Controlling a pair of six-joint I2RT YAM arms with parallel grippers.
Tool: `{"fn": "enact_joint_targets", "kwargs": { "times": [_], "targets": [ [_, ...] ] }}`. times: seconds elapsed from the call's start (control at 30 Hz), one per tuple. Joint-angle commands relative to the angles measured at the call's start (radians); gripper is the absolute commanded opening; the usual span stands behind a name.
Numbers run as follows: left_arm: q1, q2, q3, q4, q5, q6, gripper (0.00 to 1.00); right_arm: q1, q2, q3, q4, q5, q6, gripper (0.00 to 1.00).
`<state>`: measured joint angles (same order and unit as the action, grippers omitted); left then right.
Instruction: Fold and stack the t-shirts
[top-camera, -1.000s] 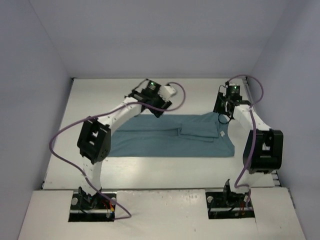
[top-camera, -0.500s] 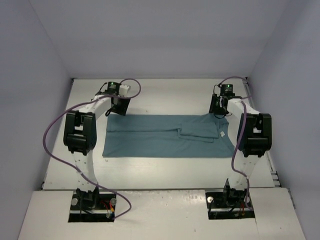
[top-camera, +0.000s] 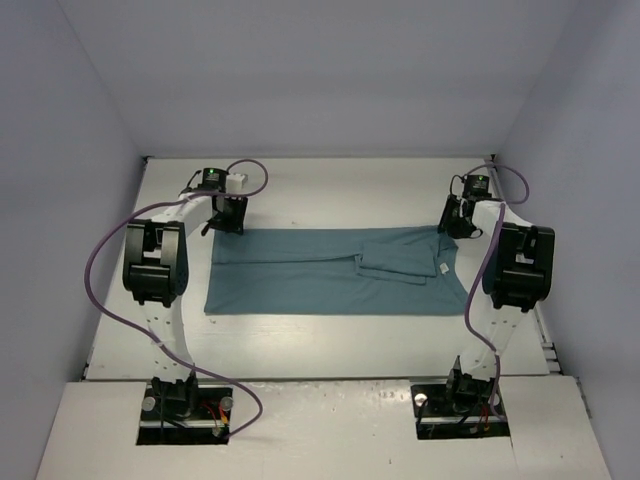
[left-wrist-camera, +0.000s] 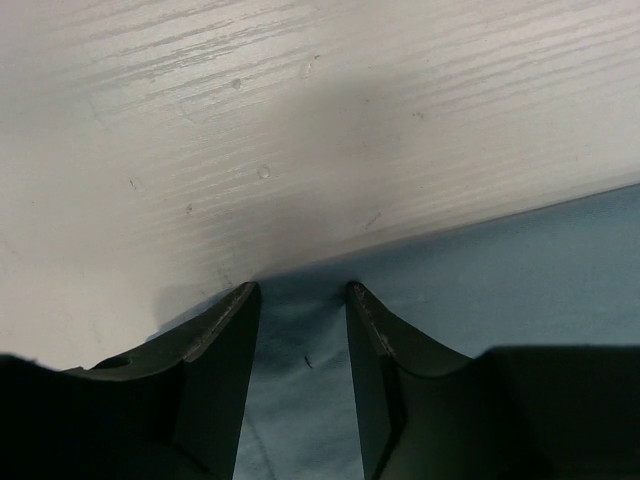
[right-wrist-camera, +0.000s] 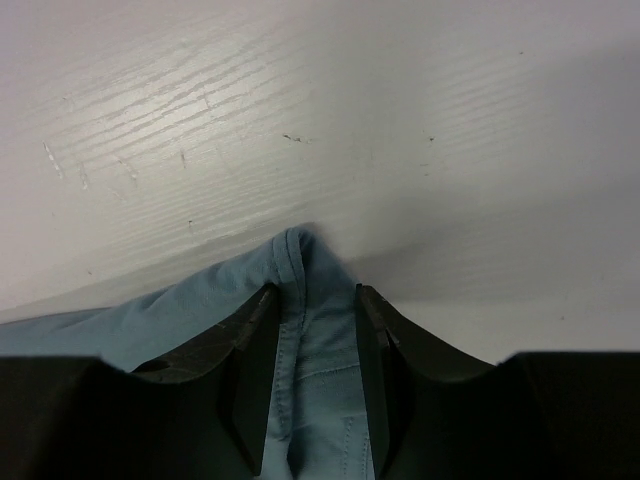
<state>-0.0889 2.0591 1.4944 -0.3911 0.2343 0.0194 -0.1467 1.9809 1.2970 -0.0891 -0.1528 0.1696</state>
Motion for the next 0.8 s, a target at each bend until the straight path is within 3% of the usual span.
{"fn": "enact_joint_targets", "kwargs": {
  "times": [0.0, 0.57, 0.67, 0.77],
  "targets": [
    [0.023, 0.021, -0.005, -0.025, -0.01, -0.009, 0.37, -0.005, -0.027, 0.004, 0.013, 0.043, -0.016, 0.33],
    [0.068, -0.005, 0.023, -0.036, 0.022, -0.028, 0.36, -0.038, -0.039, 0.041, -0.022, 0.126, -0.041, 0.31],
    [0.051, -0.071, 0.09, -0.068, 0.054, 0.023, 0.37, -0.006, -0.122, 0.082, -0.04, 0.125, -0.012, 0.32],
    [0.012, -0.124, 0.185, -0.153, 0.078, 0.162, 0.4, 0.095, -0.212, 0.091, -0.07, 0.214, 0.029, 0.4]
  ]
}}
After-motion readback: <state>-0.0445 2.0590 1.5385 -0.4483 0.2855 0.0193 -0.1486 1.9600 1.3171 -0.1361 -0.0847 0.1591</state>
